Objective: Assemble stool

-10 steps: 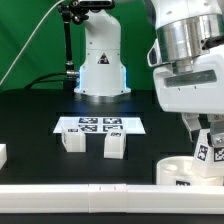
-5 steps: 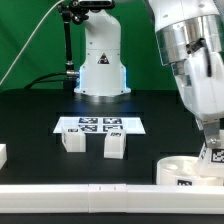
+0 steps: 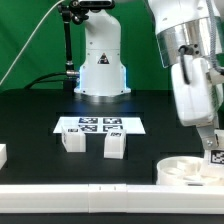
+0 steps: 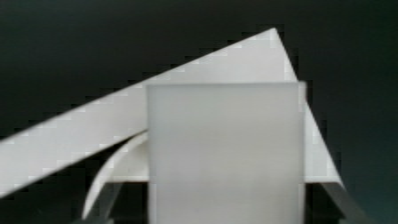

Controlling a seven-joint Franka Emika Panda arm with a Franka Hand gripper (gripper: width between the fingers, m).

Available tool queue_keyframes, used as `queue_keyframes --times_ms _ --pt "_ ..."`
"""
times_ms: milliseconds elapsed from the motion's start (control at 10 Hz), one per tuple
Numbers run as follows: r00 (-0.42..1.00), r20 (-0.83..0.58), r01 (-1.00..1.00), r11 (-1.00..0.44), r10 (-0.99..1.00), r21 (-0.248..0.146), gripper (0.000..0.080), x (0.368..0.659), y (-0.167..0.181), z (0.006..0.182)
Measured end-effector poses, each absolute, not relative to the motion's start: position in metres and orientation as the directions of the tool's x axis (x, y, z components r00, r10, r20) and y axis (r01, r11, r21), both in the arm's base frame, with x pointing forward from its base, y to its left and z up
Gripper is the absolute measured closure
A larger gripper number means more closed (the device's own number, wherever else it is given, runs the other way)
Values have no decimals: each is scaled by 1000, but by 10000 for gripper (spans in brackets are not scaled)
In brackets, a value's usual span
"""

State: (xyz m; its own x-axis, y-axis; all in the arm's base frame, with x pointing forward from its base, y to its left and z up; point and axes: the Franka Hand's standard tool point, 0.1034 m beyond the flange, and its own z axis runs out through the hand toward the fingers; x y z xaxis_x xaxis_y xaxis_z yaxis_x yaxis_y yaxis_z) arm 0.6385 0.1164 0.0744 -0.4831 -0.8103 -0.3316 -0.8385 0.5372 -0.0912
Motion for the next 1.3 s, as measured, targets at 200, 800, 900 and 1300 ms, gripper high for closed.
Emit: queue_keyframes --times_ms 200,800,900,1300 --pt "-652 -360 -704 709 -667 -38 459 635 116 72" --pt "-697 -381 -646 762 -608 -36 459 632 118 71" --pt "-689 -380 -654 755 -617 -40 459 632 118 71" --pt "-523 -361 -805 587 -772 -89 160 628 90 86"
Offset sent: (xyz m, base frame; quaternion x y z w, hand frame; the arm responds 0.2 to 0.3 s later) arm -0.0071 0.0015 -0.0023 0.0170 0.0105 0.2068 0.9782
